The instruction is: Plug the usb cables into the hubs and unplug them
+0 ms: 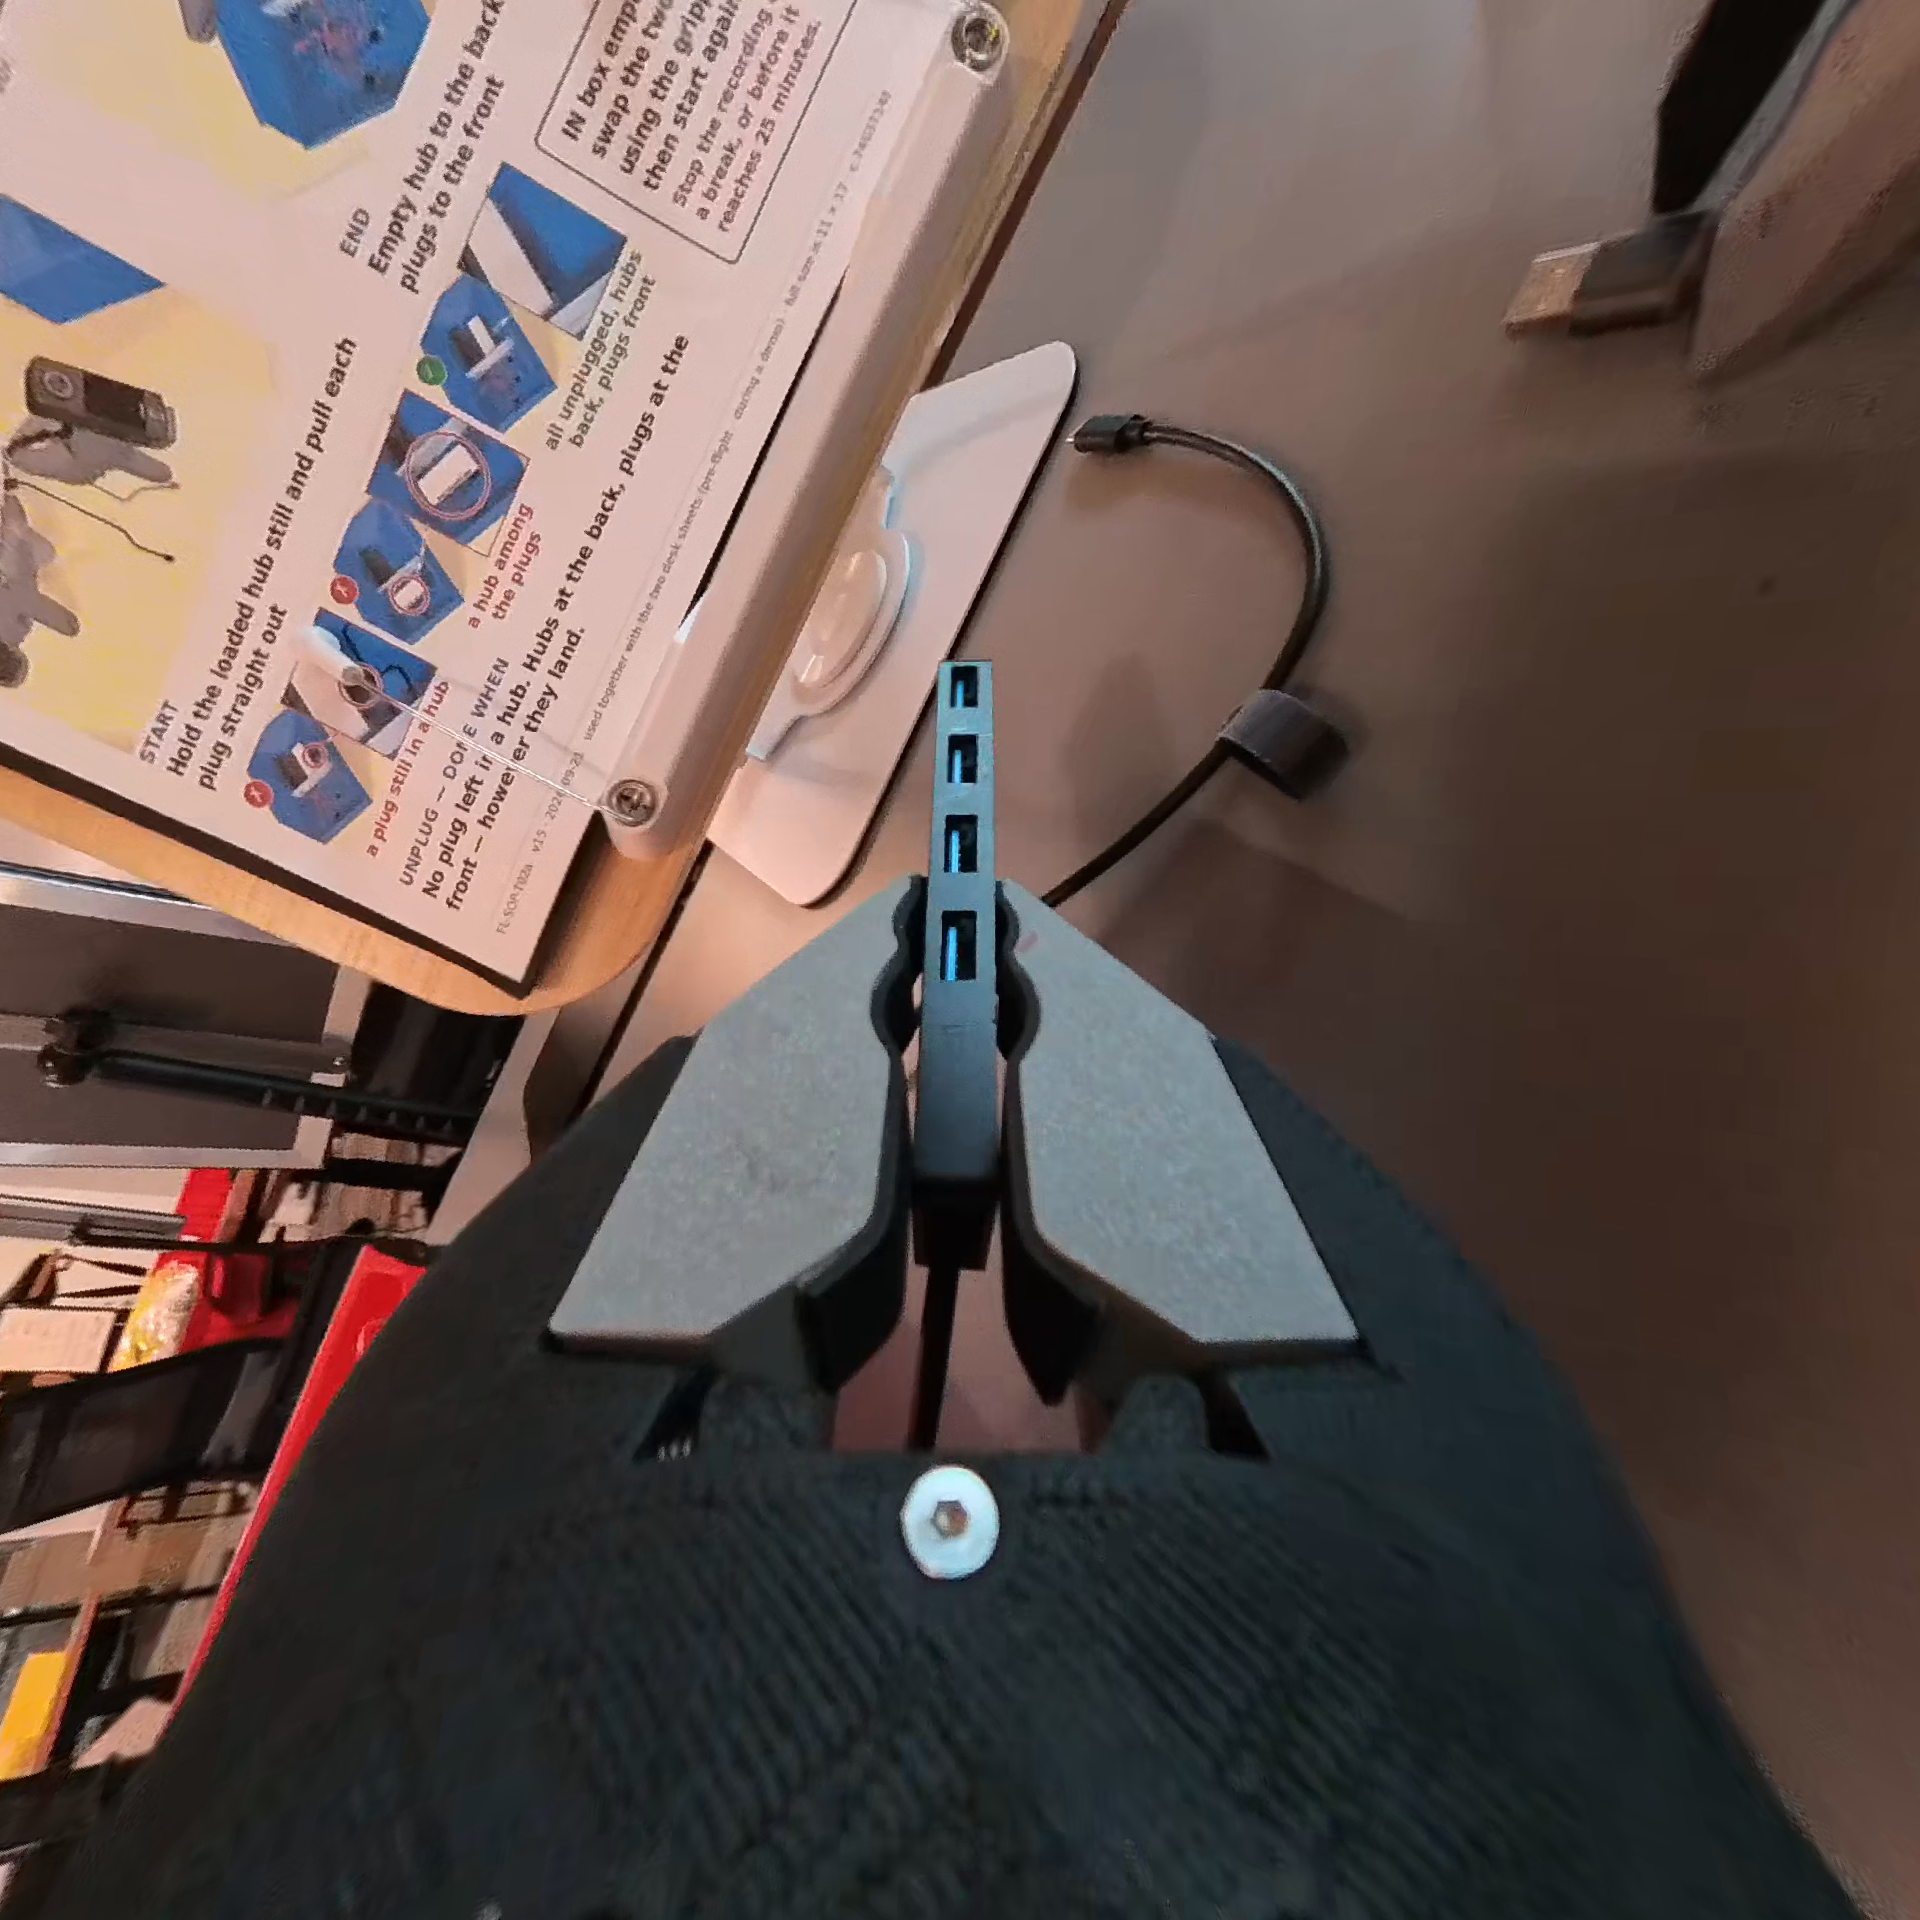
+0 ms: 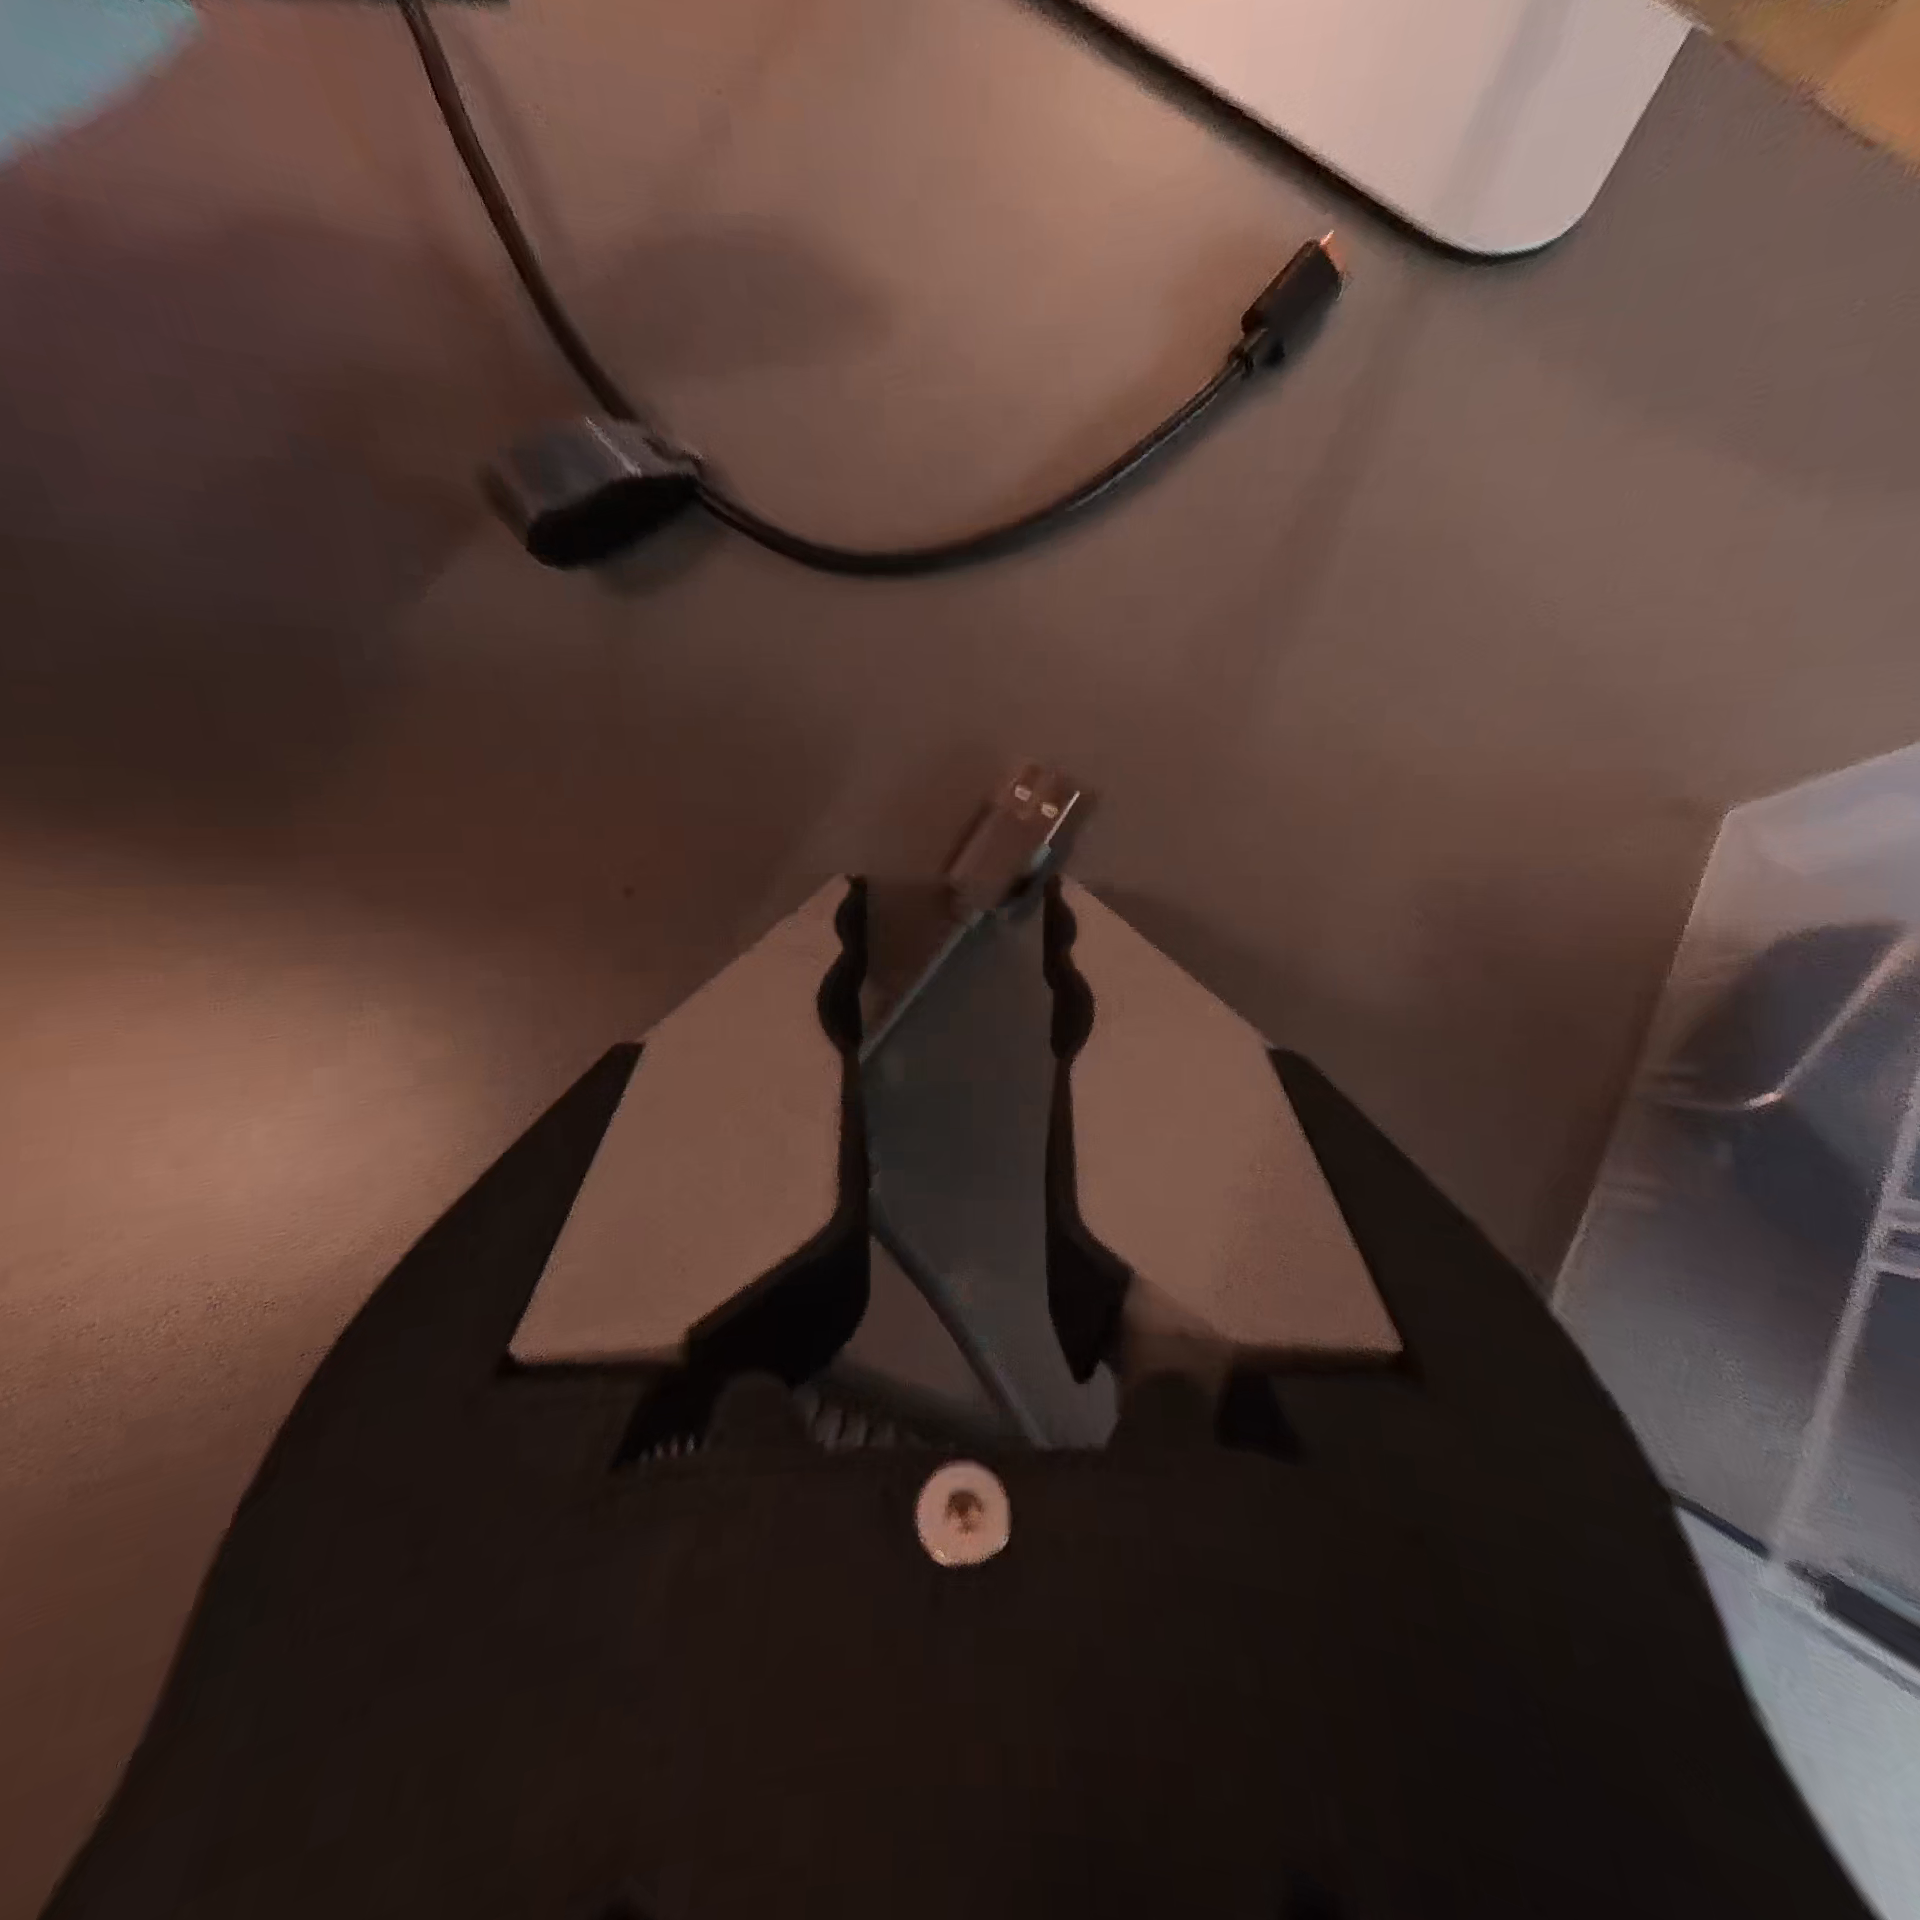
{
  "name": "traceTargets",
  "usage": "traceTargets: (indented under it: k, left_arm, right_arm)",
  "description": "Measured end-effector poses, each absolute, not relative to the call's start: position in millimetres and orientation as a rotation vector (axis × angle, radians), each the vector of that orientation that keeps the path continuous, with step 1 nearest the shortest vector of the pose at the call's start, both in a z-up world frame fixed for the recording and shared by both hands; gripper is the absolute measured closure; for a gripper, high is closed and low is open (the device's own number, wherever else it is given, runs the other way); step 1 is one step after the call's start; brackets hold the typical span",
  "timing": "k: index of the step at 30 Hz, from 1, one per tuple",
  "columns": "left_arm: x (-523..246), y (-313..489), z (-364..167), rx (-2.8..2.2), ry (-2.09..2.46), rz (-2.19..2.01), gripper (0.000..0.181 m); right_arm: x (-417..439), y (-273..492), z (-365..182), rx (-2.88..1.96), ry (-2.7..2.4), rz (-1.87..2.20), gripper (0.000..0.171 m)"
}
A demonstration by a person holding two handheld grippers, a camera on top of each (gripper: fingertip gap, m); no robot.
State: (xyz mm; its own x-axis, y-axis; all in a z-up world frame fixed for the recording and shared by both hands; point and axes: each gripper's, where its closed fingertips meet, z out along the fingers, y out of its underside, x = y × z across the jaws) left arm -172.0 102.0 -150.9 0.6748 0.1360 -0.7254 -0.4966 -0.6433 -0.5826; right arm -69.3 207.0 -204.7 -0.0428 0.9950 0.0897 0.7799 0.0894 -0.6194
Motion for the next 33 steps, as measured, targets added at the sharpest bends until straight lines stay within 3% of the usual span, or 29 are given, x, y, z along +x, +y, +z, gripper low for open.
traceTargets:
  k: [5,11,16,33]
  left_arm:
    - [-174,103,-156,-2.062,0.326,1.031,0.172]
    - [-166,107,-165,-2.049,0.505,1.176,0.172]
    - [-150,113,-144,-1.874,0.674,1.458,0.173]
    - [-127,113,-99,-1.646,0.634,1.624,0.173]
  right_arm:
    - [-80,184,-204,-1.604,-1.990,0.751,0.160]
    - [-71,130,-148,-1.051,-2.112,1.203,0.161]
    - [-50,128,-122,-0.829,-2.046,1.379,0.161]
    - [-26,98,-96,-0.291,-1.917,1.330,0.162]
